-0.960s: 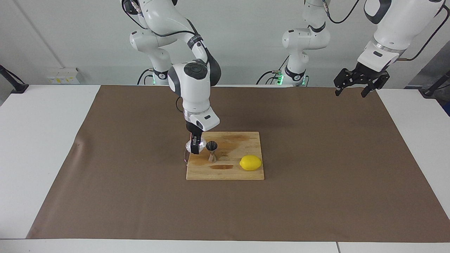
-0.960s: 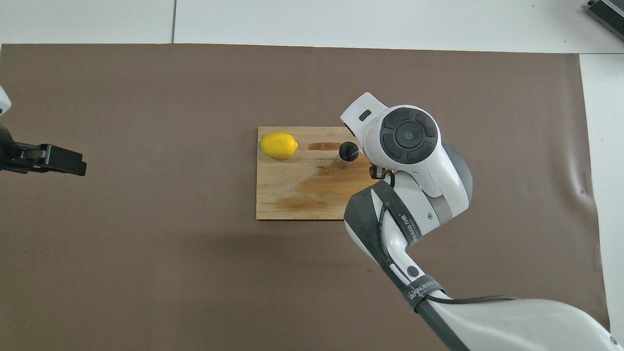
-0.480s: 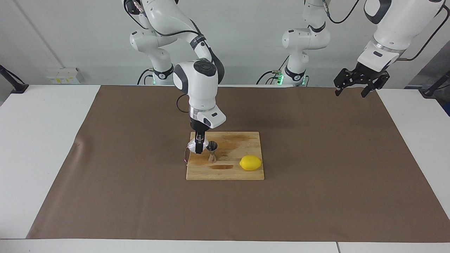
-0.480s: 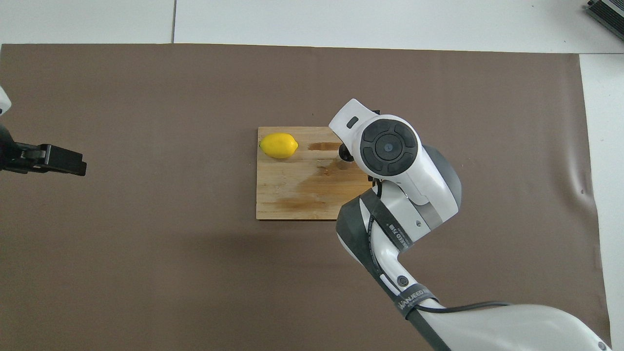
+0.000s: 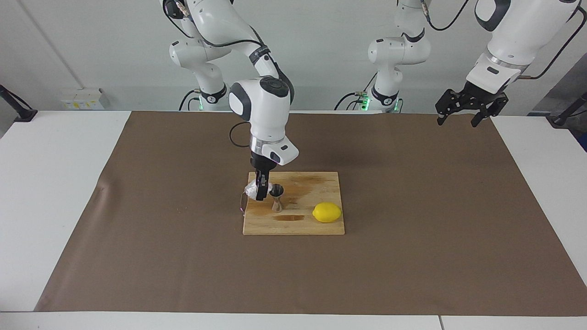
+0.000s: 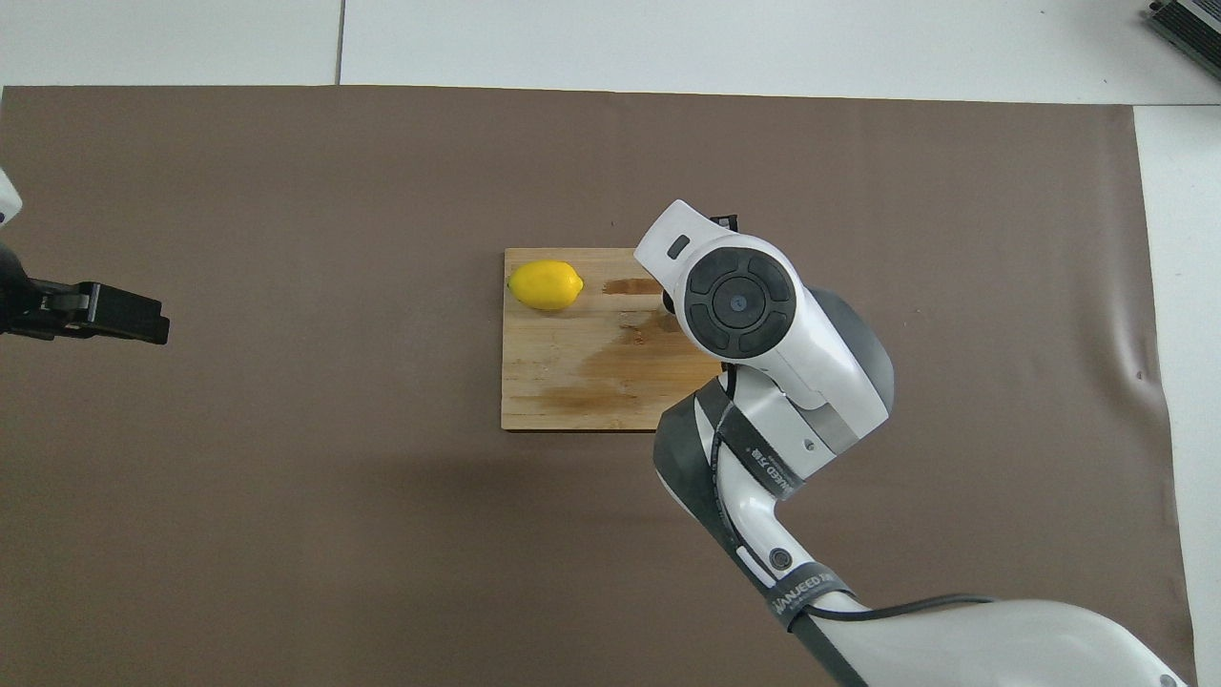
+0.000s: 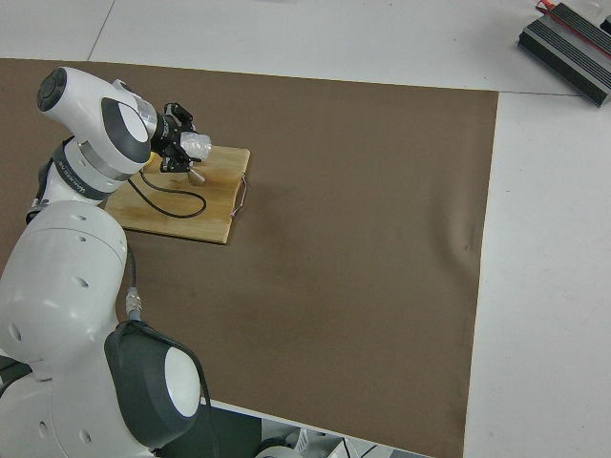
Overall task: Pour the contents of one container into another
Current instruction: 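Tilt the white cup over the steel cup with the right gripper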
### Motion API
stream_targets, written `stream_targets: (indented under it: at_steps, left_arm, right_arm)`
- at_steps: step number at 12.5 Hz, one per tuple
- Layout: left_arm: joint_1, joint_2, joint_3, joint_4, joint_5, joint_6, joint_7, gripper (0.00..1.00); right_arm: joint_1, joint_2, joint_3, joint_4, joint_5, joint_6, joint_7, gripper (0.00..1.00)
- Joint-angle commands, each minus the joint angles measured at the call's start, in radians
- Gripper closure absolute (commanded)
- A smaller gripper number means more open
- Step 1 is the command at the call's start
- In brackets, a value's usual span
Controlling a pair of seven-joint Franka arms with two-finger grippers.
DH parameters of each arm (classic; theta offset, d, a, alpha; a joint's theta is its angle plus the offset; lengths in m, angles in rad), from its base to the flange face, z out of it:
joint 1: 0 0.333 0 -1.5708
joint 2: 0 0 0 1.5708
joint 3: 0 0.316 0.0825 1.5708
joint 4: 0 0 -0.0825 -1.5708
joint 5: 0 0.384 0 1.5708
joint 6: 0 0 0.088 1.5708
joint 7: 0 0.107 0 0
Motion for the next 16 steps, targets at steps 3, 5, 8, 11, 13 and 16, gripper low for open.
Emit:
stream_targets:
  at_steps: [3, 5, 8, 11, 13, 16]
  left_arm:
    - [0.006, -0.011, -0.003, -0.005, 0.015, -0.015, 0.012, 0.0]
    - [0.006, -0.011, -0.003, -0.005, 0.015, -0.015, 0.012, 0.0]
    - [0.006, -0.011, -0.003, -0.005, 0.015, -0.015, 0.01, 0.0]
    - [0.006, -0.011, -0.003, -0.005, 0.015, -0.015, 0.012, 0.0]
    - [0.006, -0.011, -0.003, -0.005, 0.015, -0.015, 0.012, 0.0]
    - [0.006, -0.011, -0.003, -0.005, 0.015, -0.015, 0.012, 0.0]
  right_arm:
    - [-0.002, -0.008, 0.003, -0.008, -0.035, 0.011, 0.018, 0.74]
    - [-0.002, -0.006, 0.003, -0.008, -0.035, 0.009, 0.015, 0.74]
    - [-0.004, -0.006, 0.003, -0.007, -0.035, 0.014, 0.012, 0.74]
    - [-0.002, -0.006, 0.005, -0.007, -0.035, 0.006, 0.012, 0.74]
    - [-0.001, -0.006, 0.005, -0.007, -0.041, 0.004, 0.012, 0.74]
    - [0.001, -0.006, 0.005, -0.007, -0.052, 0.007, 0.013, 0.74]
